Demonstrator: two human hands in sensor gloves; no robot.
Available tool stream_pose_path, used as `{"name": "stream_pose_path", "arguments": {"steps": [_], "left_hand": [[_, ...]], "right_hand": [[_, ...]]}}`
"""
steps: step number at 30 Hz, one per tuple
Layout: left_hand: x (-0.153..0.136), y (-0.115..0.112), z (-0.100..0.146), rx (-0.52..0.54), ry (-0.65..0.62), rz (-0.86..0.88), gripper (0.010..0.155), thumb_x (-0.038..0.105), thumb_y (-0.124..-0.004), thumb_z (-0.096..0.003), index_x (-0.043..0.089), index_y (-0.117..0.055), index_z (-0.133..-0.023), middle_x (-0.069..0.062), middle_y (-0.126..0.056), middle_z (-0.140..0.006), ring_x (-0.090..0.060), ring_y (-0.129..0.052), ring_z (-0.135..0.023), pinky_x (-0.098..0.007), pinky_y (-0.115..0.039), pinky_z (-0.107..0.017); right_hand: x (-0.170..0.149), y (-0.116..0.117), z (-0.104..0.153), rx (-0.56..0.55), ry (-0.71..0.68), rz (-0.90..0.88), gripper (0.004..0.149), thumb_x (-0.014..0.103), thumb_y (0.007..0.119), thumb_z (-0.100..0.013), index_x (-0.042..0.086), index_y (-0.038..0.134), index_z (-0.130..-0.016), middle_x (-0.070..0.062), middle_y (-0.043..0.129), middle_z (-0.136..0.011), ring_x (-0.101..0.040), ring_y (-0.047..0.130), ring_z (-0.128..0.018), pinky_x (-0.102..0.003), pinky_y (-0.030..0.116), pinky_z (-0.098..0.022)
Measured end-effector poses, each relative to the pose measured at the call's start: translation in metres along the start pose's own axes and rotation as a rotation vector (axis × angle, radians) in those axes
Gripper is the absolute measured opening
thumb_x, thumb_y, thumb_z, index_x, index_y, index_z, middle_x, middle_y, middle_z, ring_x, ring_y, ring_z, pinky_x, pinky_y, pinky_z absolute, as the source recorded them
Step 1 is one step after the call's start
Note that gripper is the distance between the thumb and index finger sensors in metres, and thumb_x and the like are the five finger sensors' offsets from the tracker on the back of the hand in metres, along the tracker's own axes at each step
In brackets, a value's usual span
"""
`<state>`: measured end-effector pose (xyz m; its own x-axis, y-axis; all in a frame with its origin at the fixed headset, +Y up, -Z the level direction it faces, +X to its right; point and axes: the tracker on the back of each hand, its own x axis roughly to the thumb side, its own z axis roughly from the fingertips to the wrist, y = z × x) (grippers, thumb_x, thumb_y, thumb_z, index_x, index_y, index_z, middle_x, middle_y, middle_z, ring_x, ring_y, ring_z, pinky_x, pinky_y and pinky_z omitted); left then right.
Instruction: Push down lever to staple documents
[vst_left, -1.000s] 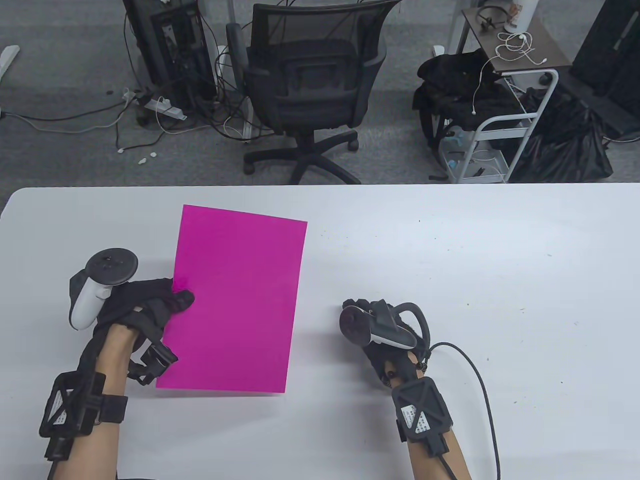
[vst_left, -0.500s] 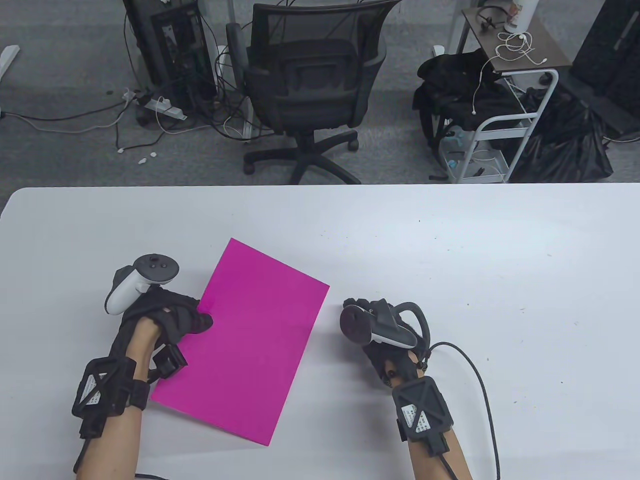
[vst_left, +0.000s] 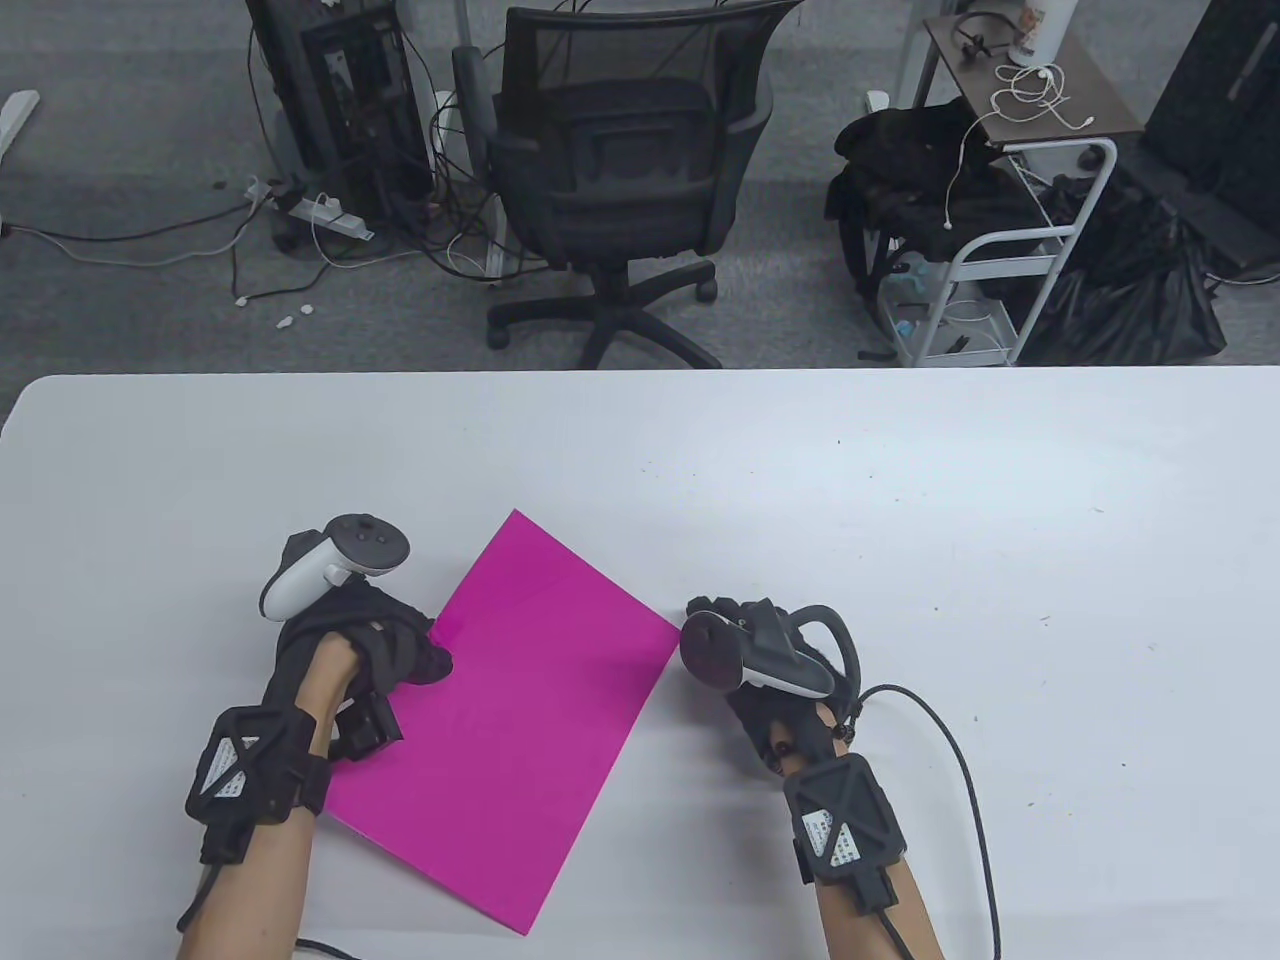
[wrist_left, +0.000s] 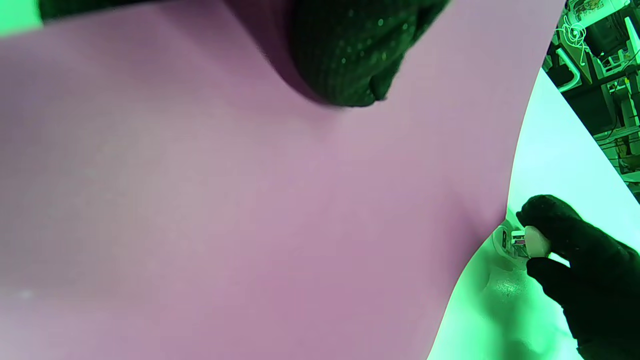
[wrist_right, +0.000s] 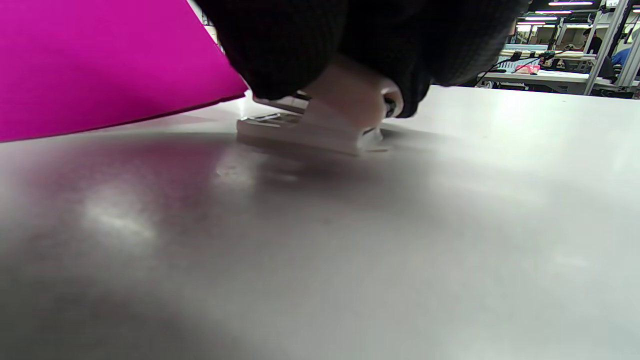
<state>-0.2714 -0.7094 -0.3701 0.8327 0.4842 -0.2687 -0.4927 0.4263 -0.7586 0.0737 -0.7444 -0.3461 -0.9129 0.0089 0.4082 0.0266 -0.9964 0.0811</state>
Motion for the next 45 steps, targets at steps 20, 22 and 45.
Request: {"name": "stream_pose_path", "arguments": {"steps": [20,22,45], "left_hand": [[0.022,-0.007,-0.005,0.006,0.016,-0.061,0.04,0.02,-0.081,-0.0561,0.005,-0.089,-0.092,-0.019,-0.105,-0.076,-0.037,-0.106,-0.061,-0.063,-0.084,-0.049],[0.024,-0.008,-0.006,0.01,0.014,-0.069,0.04,0.02,-0.081,-0.0561,0.005,-0.088,-0.092,-0.018,-0.105,-0.077,-0.038,-0.105,-0.062,-0.063,-0.084,-0.049],[0.033,-0.048,-0.031,0.392,0.036,-0.394,0.042,0.025,-0.079,-0.0549,0.013,-0.083,-0.095,-0.012,-0.101,-0.08,-0.032,-0.1,-0.07,-0.061,-0.082,-0.055]], "right_hand": [[0.0,0.0,0.0,0.003,0.0,-0.001,0.062,0.018,0.079,-0.047,0.01,0.058,-0.104,-0.019,0.073,-0.102,-0.042,0.085,-0.09,-0.055,0.074,-0.068],[0.0,-0.001,0.0,0.003,0.0,-0.001,0.062,0.018,0.079,-0.047,0.01,0.058,-0.104,-0.019,0.072,-0.102,-0.042,0.085,-0.09,-0.055,0.074,-0.068],[0.003,0.0,0.0,0.004,-0.014,0.002,0.062,0.018,0.079,-0.048,0.01,0.057,-0.105,-0.02,0.072,-0.102,-0.043,0.083,-0.091,-0.056,0.073,-0.068]]}}
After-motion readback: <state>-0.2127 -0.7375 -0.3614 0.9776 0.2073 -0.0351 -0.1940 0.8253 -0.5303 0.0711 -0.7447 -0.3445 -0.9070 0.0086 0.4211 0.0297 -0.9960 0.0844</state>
